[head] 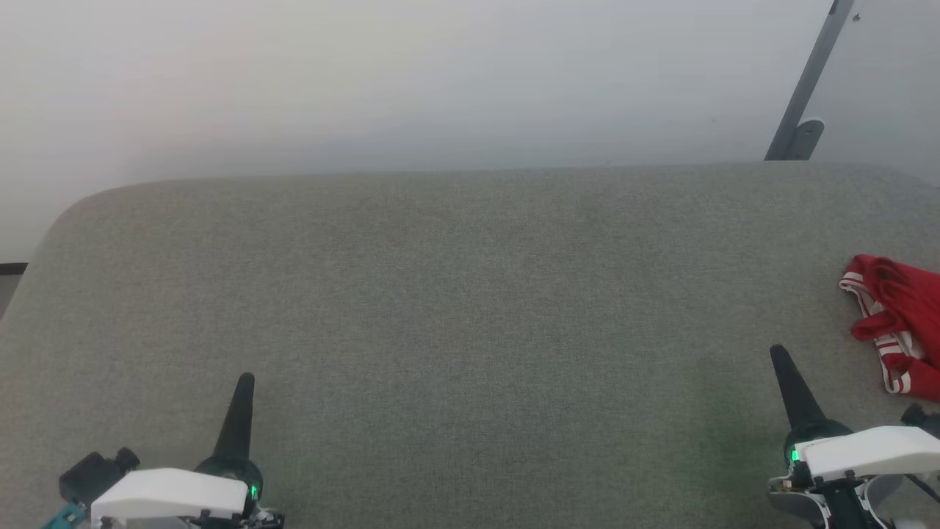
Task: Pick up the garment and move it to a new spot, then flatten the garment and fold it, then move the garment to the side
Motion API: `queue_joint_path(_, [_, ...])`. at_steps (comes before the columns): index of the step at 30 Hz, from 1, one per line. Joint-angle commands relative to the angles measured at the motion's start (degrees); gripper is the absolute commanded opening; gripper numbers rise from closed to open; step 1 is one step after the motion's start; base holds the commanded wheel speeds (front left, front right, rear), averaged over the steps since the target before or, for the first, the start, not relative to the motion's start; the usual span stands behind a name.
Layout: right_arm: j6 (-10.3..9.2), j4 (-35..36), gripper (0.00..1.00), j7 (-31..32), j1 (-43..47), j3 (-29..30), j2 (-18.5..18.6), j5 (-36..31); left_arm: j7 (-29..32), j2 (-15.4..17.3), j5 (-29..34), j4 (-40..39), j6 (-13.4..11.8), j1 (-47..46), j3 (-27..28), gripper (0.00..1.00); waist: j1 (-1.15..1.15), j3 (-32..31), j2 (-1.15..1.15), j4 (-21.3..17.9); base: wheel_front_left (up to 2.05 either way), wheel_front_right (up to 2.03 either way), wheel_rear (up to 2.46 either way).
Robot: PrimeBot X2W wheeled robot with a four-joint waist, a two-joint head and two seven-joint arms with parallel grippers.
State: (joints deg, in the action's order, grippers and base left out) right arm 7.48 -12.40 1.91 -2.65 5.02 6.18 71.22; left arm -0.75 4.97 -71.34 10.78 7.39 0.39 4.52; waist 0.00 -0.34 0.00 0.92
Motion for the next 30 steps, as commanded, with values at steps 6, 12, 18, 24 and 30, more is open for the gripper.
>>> queue_joint_path(6, [0.03,0.1,0.0,0.9,-1.6,0.3,-0.5,3.7,1.2,-0.1,-3.6,0.2,0.1,-2.3,0.4,0.0,0.0,0.1,0.0,-0.1,0.0,0.0,0.0])
queue_joint_path(12, [0.03,-0.2,0.0,1.6,-1.9,0.5,-0.9,6.2,2.0,-0.4,-6.5,0.7,0.1,-2.8,0.6,0.0,0.0,0.1,0.0,-0.2,0.0,0.0,0.0])
queue_joint_path(18, [0.03,-0.4,0.0,2.1,-2.3,0.7,-1.4,8.7,2.8,-0.6,-9.0,1.1,0.1,-3.6,0.7,0.0,0.0,0.2,0.0,-0.3,0.0,0.0,0.0])
queue_joint_path(24, [0.03,-0.7,0.0,2.6,-2.6,0.9,-1.7,11.2,3.6,-0.8,-11.4,1.5,0.1,-4.3,0.9,0.0,0.0,0.2,0.0,-0.4,0.0,0.0,0.0])
queue_joint_path(30, [0.03,-0.9,0.0,3.1,-2.8,1.1,-2.1,13.4,4.3,-0.9,-13.6,1.9,0.1,-4.8,1.0,0.0,0.0,0.3,0.0,-0.5,0.0,0.0,0.0])
